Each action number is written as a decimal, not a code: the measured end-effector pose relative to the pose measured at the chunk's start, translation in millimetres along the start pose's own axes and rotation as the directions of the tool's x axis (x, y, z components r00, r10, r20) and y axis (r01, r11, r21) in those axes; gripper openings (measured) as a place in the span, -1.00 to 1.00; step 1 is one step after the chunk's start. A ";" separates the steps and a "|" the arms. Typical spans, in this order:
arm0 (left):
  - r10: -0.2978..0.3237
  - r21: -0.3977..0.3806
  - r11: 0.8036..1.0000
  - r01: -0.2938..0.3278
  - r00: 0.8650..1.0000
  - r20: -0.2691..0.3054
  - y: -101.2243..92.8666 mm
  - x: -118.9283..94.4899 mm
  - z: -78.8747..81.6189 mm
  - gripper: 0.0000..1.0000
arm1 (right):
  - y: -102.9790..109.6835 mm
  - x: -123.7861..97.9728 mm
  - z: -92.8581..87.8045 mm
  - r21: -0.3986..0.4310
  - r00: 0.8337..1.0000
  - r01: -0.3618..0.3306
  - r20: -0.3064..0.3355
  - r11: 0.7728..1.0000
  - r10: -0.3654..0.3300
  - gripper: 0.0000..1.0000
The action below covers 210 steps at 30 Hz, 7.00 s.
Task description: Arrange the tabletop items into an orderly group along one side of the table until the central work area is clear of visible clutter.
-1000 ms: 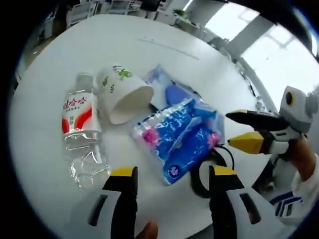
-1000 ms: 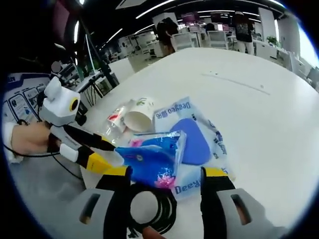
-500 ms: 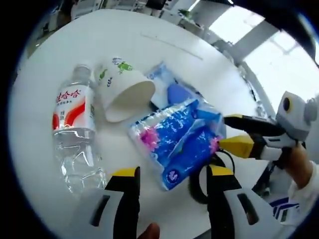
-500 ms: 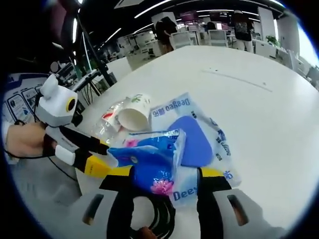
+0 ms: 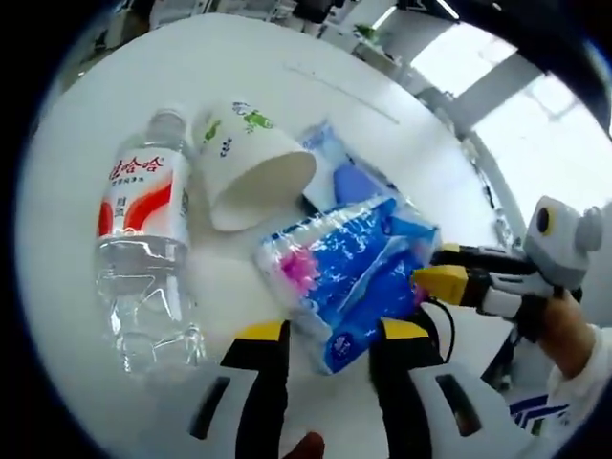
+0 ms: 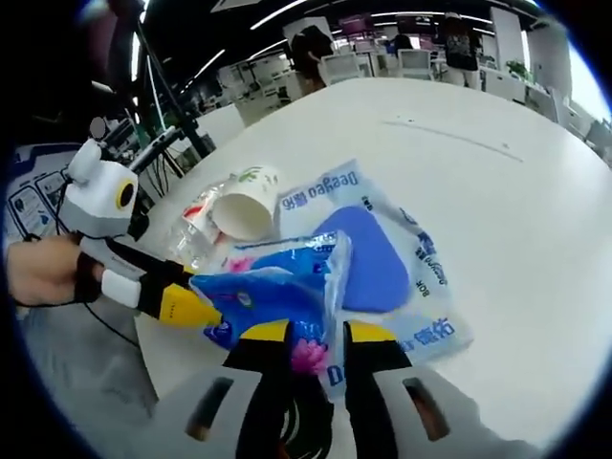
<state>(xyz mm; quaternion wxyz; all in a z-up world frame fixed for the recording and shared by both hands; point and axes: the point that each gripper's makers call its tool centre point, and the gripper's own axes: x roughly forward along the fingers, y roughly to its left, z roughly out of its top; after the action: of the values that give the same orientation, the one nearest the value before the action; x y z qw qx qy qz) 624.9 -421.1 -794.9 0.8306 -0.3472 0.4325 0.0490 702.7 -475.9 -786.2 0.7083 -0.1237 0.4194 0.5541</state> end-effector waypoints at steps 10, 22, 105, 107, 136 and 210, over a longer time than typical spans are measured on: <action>0.041 -0.046 0.998 -0.037 0.996 0.084 14.2 -6.0 10.4 -0.91 | -2.4 -5.9 6.9 0.078 0.998 -0.007 0.058 0.997 0.002 -1.00; 0.026 0.035 0.999 -0.031 0.989 0.146 -2.5 -22.9 31.7 -1.00 | 1.3 -22.3 23.9 0.093 0.993 -0.025 0.119 0.995 0.014 -1.00; -0.175 0.401 0.901 0.164 0.985 -0.011 -222.5 91.8 56.6 -1.00 | -174.6 -172.7 -27.1 0.345 0.934 0.146 0.261 0.927 -0.245 -1.00; -0.171 0.406 0.899 0.162 0.985 -0.015 -225.3 97.0 57.8 -1.00 | -181.0 -173.5 -28.0 0.349 0.933 0.148 0.261 0.925 -0.248 -1.00; -0.149 0.396 0.905 0.153 0.988 -0.042 -227.3 157.9 68.3 -1.00 | -235.0 -151.3 -34.8 0.342 0.940 0.184 0.211 0.922 -0.266 -1.00; -0.064 0.390 0.920 0.050 0.998 0.024 -202.2 164.6 81.0 0.47 | -246.7 -127.1 -26.6 0.262 0.945 0.173 0.229 0.950 -0.235 0.08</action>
<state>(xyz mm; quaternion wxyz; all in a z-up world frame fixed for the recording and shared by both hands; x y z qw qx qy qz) 859.7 -559.4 -779.6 0.8918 -0.1870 0.4082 -0.0558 905.6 -667.2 -781.1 0.8202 -0.0079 0.3720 0.4344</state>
